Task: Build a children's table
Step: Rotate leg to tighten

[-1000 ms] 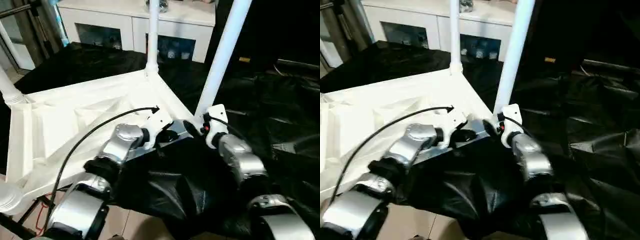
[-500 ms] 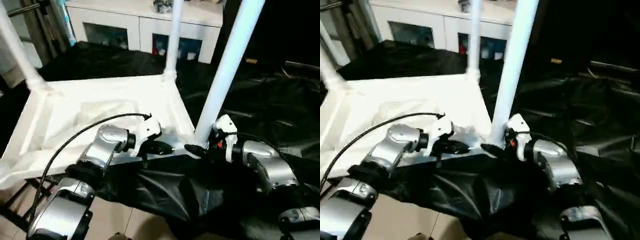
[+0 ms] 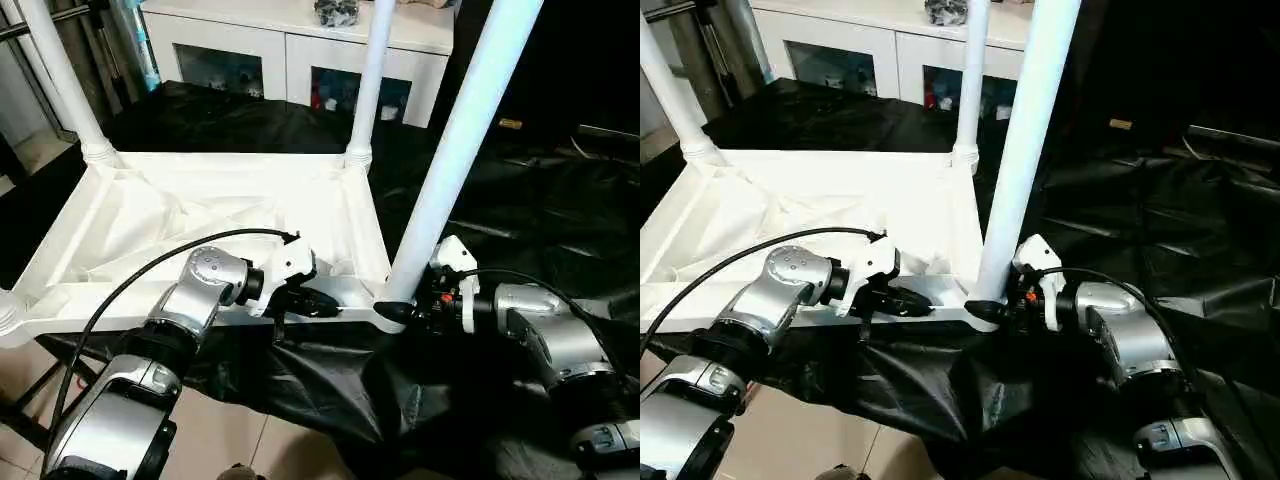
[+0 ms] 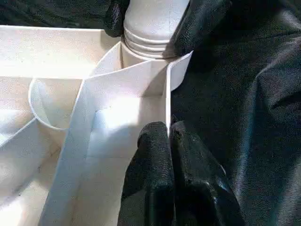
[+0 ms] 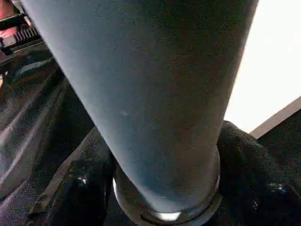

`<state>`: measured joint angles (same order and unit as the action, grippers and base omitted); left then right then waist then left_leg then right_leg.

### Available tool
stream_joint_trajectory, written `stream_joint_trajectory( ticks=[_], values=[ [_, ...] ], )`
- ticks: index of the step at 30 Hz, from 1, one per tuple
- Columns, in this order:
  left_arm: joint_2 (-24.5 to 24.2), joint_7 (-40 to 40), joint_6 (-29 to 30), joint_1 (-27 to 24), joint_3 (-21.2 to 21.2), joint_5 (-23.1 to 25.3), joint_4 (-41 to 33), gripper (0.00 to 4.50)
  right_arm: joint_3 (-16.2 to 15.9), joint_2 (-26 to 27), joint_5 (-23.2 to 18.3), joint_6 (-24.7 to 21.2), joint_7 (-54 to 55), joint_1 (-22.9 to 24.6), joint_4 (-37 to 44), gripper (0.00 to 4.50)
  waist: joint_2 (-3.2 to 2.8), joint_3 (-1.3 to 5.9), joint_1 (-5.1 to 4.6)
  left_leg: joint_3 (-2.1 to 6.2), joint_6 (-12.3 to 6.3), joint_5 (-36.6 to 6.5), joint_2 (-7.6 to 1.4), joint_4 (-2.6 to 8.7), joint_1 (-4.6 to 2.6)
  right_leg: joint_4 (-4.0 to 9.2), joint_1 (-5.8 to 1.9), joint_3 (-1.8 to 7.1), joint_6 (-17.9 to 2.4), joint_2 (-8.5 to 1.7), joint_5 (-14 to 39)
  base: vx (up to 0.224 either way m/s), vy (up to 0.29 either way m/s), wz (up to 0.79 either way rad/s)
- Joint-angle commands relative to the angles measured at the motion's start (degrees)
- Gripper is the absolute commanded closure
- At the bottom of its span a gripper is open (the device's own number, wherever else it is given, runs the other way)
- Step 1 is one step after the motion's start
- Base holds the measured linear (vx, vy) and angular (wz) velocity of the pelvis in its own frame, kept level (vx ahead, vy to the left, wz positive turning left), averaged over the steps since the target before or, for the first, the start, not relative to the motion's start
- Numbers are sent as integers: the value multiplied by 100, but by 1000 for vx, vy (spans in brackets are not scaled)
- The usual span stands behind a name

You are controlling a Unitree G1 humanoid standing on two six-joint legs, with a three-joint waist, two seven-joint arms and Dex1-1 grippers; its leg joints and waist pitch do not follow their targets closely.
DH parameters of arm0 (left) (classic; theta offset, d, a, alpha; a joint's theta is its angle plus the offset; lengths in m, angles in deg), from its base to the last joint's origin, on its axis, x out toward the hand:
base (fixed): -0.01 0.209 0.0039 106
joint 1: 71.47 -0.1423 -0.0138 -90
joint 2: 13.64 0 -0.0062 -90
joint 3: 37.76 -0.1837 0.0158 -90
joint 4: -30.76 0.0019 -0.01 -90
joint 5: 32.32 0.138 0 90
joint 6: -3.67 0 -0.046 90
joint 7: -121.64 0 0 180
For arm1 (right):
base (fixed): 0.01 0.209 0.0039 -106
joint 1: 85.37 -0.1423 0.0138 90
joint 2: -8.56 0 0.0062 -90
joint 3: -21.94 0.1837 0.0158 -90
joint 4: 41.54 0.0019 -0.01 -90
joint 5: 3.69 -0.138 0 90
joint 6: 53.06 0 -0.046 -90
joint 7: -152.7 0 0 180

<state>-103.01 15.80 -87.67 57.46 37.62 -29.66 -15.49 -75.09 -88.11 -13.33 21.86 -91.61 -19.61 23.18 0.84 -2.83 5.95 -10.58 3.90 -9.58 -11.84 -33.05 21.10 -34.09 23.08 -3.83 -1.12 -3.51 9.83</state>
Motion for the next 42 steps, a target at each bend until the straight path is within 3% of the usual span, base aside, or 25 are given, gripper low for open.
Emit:
stream_joint_trajectory(
  ticks=[1, 4, 8, 9, 12, 14, 17, 18, 19, 22, 25, 28, 32, 33, 37, 42],
  values=[
    [265, -331, -68, 161, 10, -110, -153, 450, -407, 313, -151, -103, -252, 127, 267, 178, 51, 361, -18, 26, -284, -1109, -177, 330, -79, 407, -285, 254, -1094, -450, 1408, 0, 0, 0],
    [401, -716, 24, 212, 79, -69, -77, 450, -293, 557, 71, 5, 409, 85, 4, 178, 64, 353, -29, 28, -249, -1139, -174, 335, -78, 414, -270, 256, -1059, -450, 1508, 0, 0, 0],
    [715, -1561, 220, 406, 182, 78, 165, 450, -9, 1091, 517, 151, 2158, -193, -817, 181, 49, 330, -146, 73, 10, -1489, -147, 368, -122, 505, -236, 243, -860, -470, 2304, 0, 0, 0],
    [964, -2126, 364, 544, 247, 143, 312, 450, 244, 1397, 540, 43, 3055, -373, -1171, 181, 47, 330, -176, 75, 18, -1515, -147, 373, -109, 503, -237, 253, -852, -465, 2280, 0, 0, 0],
    [1190, -2570, 477, 649, 296, 180, 415, 450, 470, 1657, 514, -43, 3773, -522, -1446, 181, 45, 335, -254, 84, 97, -1650, -145, 377, -124, 503, -223, 254, -887, -455, 2252, 0, 0, 0],
    [1388, -2792, 544, 686, 289, 185, 441, 450, 625, 1891, 495, 68, 4263, -669, -1701, 181, 51, 350, -268, 72, -1, -1543, -134, 357, -109, 495, -237, 269, -939, -462, 1997, 0, 0, 0],
    [1484, -2861, 547, 676, 270, 202, 441, 450, 600, 1990, 630, 325, 4409, -729, -1815, 181, 45, 364, -256, 50, -99, -1390, -124, 345, -95, 477, -253, 272, -987, -449, 1668, 0, 0, 0],
    [1513, -2815, 533, 649, 238, 213, 416, 450, 555, 2017, 700, 530, 4389, -742, -1849, 181, 47, 363, -259, 49, -117, -1363, -121, 346, -84, 472, -261, 270, -993, -449, 1632, 0, 0, 0],
    [1531, -2756, 531, 620, 213, 206, 386, 450, 523, 2029, 714, 625, 4322, -760, -1874, 125, 46, 369, -252, 46, -148, -1321, -120, 342, -86, 467, -271, 268, -1000, -447, 1580, 0, 0, 0],
    [1494, -2641, 519, 559, 175, 220, 339, 450, 576, 2025, 555, 692, 4009, -798, -1860, 105, 36, 367, -256, 49, -193, -1271, -129, 346, -73, 454, -278, 265, -1031, -444, 1511, 0, 0, 0],
    [1317, -2339, 505, 490, 139, 178, 258, 450, 432, 1772, 574, 835, 3527, -802, -1778, 67, 52, 369, -257, 49, -232, -1300, -132, 347, -72, 450, -296, 262, -1061, -443, 1468, 0, 0, 0],
    [1198, -2034, 478, 429, 95, 133, 163, 450, 290, 1570, 600, 947, 3055, -769, -1688, 56, 52, 376, -250, 44, -316, -1175, -135, 332, -52, 425, -315, 266, -1137, -454, 1240, 0, 0, 0],
    [836, -1075, 340, 261, -74, 12, -102, 450, 193, 1066, 244, 978, 1533, -602, -1147, 56, 74, 395, -230, 37, -504, -981, -143, 311, -35, 367, -353, 265, -1298, -444, 799, 0, 0, 0],
    [814, -1021, 327, 254, -81, 3, -114, 450, 189, 1034, 212, 963, 1438, -587, -1102, 56, 53, 388, -206, 26, -544, -973, -162, 310, -53, 372, -332, 264, -1329, -440, 750, 0, 0, 0],
    [640, -690, 246, 226, -115, -7, -160, 450, 77, 748, -24, 718, 654, -450, -745, 56, 55, 371, -163, 17, -485, -1076, -185, 318, -68, 378, -312, 247, -1317, -434, 1024, 0, 0, 0],
    [297, -243, 65, 193, -152, 23, -168, 450, -227, 327, -158, 341, -319, -203, -247, 72, 60, 360, -77, 26, -376, -1210, -184, 333, -78, 413, -299, 250, -1144, -440, 1401, 0, 0, 0]
  ],
)
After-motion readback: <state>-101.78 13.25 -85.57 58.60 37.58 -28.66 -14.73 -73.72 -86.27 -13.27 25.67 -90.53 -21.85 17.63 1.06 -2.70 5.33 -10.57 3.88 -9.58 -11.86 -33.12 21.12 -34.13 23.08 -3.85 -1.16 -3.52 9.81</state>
